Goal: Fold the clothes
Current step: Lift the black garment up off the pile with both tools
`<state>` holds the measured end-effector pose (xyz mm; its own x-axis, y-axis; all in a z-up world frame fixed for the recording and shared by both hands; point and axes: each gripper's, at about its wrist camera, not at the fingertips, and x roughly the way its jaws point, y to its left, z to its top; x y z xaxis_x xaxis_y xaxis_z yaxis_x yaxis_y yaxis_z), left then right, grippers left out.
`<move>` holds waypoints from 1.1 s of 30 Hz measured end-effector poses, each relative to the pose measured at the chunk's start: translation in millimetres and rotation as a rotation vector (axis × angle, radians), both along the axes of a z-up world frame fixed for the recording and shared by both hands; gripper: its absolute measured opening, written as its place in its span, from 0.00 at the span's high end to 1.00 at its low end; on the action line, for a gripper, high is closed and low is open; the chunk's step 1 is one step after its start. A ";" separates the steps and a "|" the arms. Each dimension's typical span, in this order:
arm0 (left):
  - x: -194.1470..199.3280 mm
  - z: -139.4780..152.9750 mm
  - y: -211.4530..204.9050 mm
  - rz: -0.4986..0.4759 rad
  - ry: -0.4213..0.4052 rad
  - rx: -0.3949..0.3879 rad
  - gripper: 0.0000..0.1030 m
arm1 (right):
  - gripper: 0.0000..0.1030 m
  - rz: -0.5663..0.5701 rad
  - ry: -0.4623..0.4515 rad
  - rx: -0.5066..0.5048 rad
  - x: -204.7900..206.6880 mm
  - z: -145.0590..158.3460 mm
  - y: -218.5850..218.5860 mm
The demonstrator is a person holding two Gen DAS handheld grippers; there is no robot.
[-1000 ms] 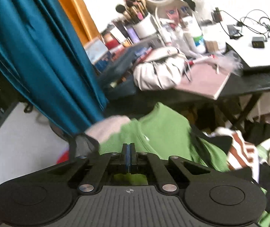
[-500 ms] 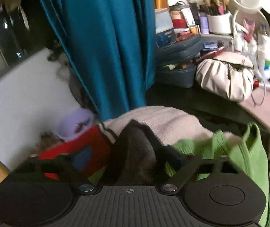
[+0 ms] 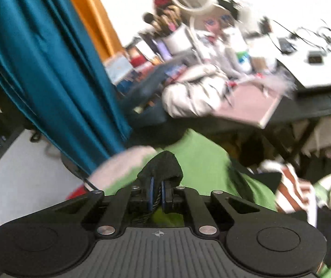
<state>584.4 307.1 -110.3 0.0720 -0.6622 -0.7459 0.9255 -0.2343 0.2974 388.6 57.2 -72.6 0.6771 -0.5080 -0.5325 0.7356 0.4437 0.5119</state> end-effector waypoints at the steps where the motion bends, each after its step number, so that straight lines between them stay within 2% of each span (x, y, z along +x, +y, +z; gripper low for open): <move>1: -1.4 -1.4 -2.4 -0.004 -0.024 -0.008 0.40 | 0.94 -0.008 -0.009 0.004 -3.3 -1.3 2.2; 3: -2.2 -2.4 -5.8 -0.003 -0.062 -0.022 0.40 | 0.94 -0.024 -0.027 0.011 -10.0 -4.0 6.7; 7: 5.1 13.3 2.3 0.021 -0.068 -0.069 0.38 | 0.94 -0.041 -0.048 0.009 -18.7 -5.5 17.4; 9: 8.0 22.4 9.9 0.038 -0.067 -0.106 0.23 | 0.94 -0.037 -0.041 -0.004 -19.8 -3.2 23.8; 13: 11.1 28.1 14.1 0.056 -0.071 -0.147 0.19 | 0.94 -0.037 -0.034 -0.007 -18.5 -2.0 29.3; 16: 11.9 18.6 9.5 0.039 -0.123 -0.161 0.15 | 0.94 -0.037 -0.023 -0.003 -18.7 -2.7 31.1; 20: 12.4 -3.1 -3.8 -0.033 -0.157 -0.129 0.15 | 0.94 -0.033 -0.018 0.001 -18.4 1.3 33.1; 24: -0.3 -26.5 -5.7 -0.102 -0.290 -0.136 0.15 | 0.94 -0.012 -0.024 0.005 -16.2 7.7 38.0; 25: -1.0 -28.5 -5.1 -0.105 -0.301 -0.145 0.17 | 0.94 0.005 -0.024 0.004 -15.0 8.7 41.5; 26: 2.0 -26.2 -4.6 -0.093 -0.275 -0.155 0.36 | 0.93 0.029 -0.017 -0.001 -13.2 9.4 45.8; 27: 8.1 -21.4 -5.7 -0.048 -0.241 -0.165 0.70 | 0.93 0.052 -0.004 -0.007 -11.0 10.1 50.2; 28: 15.6 -15.8 -8.1 0.021 -0.210 -0.174 0.85 | 0.92 0.073 0.016 -0.008 -8.4 9.9 54.6; 29: 23.1 -10.2 -10.5 0.089 -0.179 -0.183 0.89 | 0.90 0.096 0.036 -0.001 -5.8 8.8 58.3; 33: 57.3 16.1 -9.8 0.343 -0.021 -0.249 0.89 | 0.80 0.146 0.127 0.061 1.6 0.5 67.7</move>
